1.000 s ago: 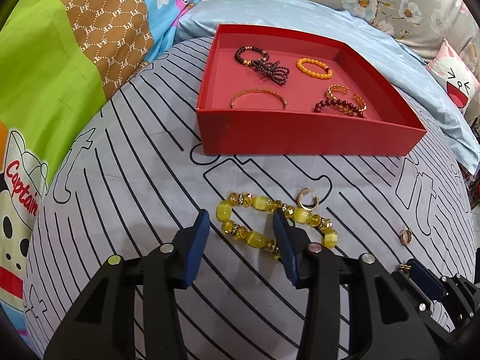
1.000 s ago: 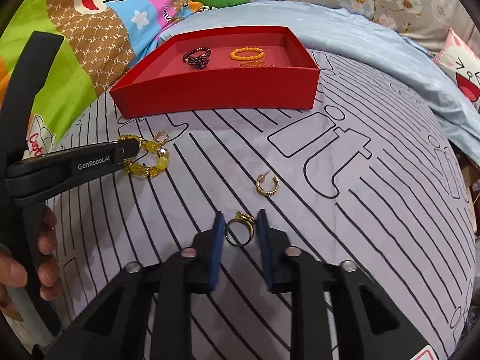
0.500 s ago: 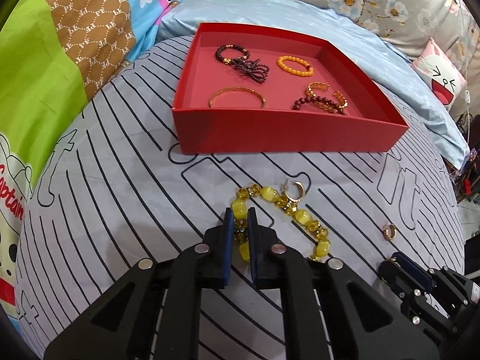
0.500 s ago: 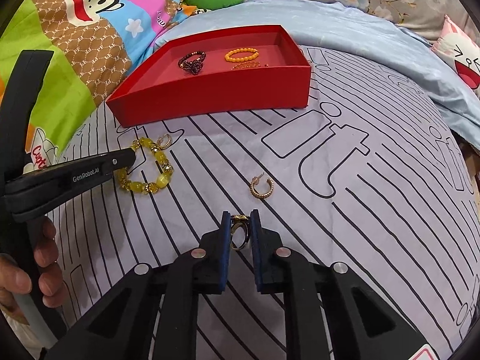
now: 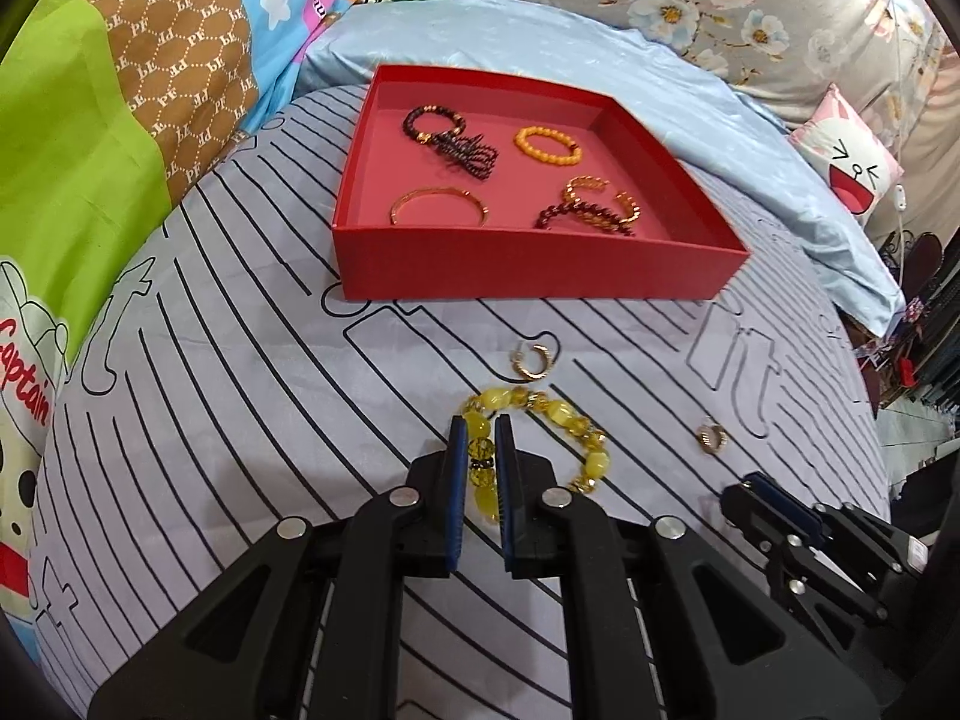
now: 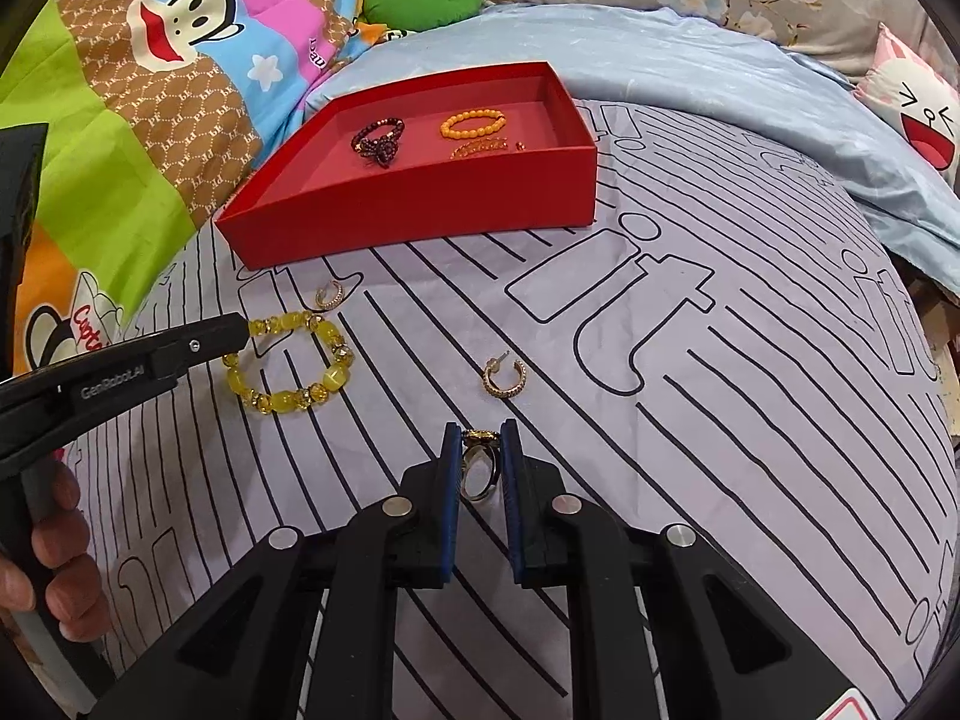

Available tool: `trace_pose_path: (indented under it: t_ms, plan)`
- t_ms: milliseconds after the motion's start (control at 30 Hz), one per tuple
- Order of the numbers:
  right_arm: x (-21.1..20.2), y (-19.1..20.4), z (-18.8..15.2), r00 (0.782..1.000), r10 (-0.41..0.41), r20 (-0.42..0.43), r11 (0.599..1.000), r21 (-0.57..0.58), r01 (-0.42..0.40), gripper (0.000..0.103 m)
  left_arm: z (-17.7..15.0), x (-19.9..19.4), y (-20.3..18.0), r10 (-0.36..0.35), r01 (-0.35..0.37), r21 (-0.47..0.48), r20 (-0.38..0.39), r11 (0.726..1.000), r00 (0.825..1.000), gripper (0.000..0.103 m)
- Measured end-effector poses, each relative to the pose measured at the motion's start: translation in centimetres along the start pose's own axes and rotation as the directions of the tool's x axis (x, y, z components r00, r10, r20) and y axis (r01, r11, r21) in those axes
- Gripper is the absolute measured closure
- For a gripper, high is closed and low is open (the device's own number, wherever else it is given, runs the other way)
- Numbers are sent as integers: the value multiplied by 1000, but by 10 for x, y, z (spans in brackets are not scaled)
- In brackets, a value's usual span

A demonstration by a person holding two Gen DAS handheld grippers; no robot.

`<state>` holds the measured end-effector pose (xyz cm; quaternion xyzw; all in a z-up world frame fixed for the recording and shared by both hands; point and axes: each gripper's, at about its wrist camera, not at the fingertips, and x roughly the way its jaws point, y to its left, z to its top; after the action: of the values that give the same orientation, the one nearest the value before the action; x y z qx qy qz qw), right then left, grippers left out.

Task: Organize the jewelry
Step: 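Carry the yellow bracelet in the left tool while the right tool carries the gold ring into the box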

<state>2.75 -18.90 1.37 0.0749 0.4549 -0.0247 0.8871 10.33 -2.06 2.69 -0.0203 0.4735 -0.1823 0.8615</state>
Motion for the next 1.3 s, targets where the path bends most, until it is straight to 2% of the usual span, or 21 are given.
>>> trace_pose_path:
  t_ms: [367, 700, 833, 1033, 1300]
  plan:
    - [-17, 2, 5, 999, 26, 27, 1000, 6, -26, 91, 4, -36, -9, -43, 43, 25, 29, 999, 999, 95]
    - [-42, 5, 27, 995, 49, 87, 999, -11, -48, 91, 29, -71, -34, -107, 99, 85, 84, 991, 991, 95]
    - [-49, 5, 46, 991, 64, 118, 998, -17, -62, 91, 50, -82, -39, -127, 115, 104, 114, 988, 985, 94]
    - [-55, 2, 88, 982, 85, 172, 996, -20, -82, 91, 91, -93, -44, -123, 99, 131, 187, 986, 975, 95]
    - [-39, 0, 145, 975, 106, 194, 994, -25, -104, 91, 140, -75, -42, -95, 67, 131, 223, 989, 970, 94]
